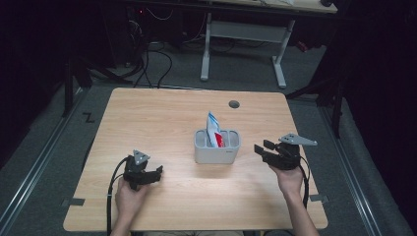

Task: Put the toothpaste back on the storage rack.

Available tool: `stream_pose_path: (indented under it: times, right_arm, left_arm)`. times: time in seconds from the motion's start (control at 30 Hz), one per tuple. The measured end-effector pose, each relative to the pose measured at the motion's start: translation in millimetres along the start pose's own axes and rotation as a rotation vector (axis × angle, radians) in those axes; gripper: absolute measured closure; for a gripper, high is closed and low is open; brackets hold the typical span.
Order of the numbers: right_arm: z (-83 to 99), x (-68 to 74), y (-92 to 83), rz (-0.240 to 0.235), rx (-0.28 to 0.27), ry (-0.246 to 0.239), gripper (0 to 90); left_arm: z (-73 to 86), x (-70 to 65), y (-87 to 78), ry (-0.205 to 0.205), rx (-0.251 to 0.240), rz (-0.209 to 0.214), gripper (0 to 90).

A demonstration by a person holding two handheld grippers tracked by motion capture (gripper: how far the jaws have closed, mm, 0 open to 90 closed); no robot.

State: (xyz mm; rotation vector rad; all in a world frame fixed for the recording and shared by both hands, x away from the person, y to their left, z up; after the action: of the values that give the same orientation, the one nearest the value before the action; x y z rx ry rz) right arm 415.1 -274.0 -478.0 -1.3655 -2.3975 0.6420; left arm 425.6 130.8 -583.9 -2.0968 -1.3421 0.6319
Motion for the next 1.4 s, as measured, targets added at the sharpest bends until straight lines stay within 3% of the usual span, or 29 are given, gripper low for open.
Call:
stream_pose_path:
  times: [1.4]
  right_arm:
    - [48.7,-2.1,16.2,0.019,0.088,0.053,50.1]
  left_arm:
    - [0.0,0.0,0.0,-0.001,0.000,0.000,22.3]
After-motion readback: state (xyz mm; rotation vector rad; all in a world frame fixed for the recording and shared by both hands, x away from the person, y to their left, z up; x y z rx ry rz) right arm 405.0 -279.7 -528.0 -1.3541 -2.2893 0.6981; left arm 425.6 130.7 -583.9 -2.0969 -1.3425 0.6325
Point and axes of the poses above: each handheld gripper's, and its own axes: y roughly forward along the jaws, z roughly out of its underside, x roughly to its left, the point moved 7 cm from there along y, roughly forward along the jaws, and after that the axes turned 6 degrees about -y, right-handed, at the moved point
